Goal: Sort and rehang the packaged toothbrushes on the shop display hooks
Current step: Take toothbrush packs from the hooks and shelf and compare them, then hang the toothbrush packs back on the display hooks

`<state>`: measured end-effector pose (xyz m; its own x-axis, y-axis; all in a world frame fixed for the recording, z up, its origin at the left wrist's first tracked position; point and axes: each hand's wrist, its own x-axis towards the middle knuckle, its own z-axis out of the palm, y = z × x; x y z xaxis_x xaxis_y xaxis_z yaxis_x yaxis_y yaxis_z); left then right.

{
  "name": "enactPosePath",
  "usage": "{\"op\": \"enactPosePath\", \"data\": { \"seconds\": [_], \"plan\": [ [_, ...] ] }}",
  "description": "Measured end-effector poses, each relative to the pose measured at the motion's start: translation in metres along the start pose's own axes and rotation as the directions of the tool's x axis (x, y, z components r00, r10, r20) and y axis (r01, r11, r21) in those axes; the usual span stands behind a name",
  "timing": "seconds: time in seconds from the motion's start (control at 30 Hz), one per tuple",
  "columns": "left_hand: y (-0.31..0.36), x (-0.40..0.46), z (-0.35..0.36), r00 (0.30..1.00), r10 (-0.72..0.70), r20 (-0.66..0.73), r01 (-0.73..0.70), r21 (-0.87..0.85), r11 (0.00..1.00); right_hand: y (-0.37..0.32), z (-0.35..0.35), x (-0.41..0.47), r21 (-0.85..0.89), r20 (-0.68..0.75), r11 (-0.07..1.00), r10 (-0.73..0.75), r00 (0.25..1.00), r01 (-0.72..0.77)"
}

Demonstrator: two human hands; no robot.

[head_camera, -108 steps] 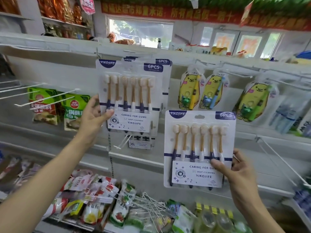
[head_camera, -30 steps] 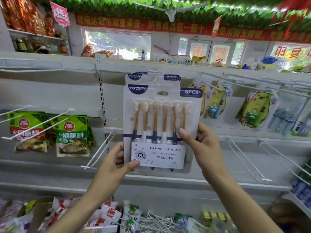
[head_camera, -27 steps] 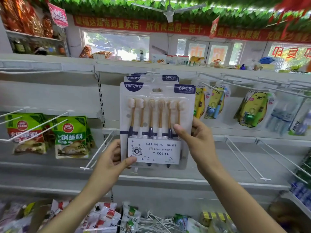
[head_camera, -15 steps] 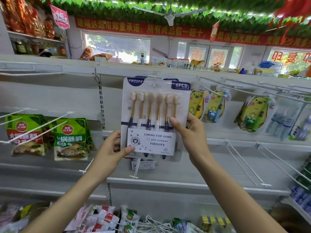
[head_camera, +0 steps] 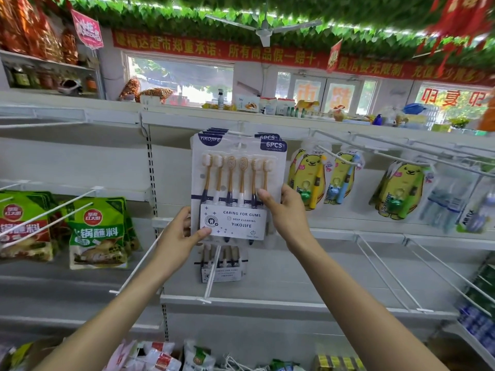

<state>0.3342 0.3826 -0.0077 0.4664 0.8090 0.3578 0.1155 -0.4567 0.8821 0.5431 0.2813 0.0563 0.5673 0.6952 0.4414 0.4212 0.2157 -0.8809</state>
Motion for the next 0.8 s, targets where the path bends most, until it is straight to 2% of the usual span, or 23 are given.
{"op": "enactPosePath", "data": {
  "seconds": [0.37,0.47,0.57,0.67,0.8],
  "plan": [
    [-0.024,0.012,0.003,0.999,-0.049,0.005,0.048,0.044,0.998,0.005,0.004,0.013,-0.135,-0.016,0.990,0.038,0.999,-0.039],
    [-0.026,0.006,0.003,0.997,-0.044,0.058,0.035,0.155,0.987,0.009,-0.001,0.009,-0.132,-0.021,0.989,0.058,0.998,-0.060],
    [-0.037,-0.007,-0.003,0.994,-0.070,0.088,0.037,0.338,0.940,0.017,-0.011,-0.006,-0.152,-0.049,0.985,0.081,0.996,-0.087],
    [-0.046,-0.020,-0.007,0.988,-0.026,0.152,-0.054,0.501,0.863,0.029,-0.026,-0.029,-0.276,-0.118,0.958,0.049,0.992,-0.080],
    [-0.037,-0.037,0.002,0.965,0.098,0.244,-0.218,0.536,0.816,0.045,-0.050,-0.064,-0.397,-0.109,0.917,-0.028,0.994,-0.018]
  ]
}}
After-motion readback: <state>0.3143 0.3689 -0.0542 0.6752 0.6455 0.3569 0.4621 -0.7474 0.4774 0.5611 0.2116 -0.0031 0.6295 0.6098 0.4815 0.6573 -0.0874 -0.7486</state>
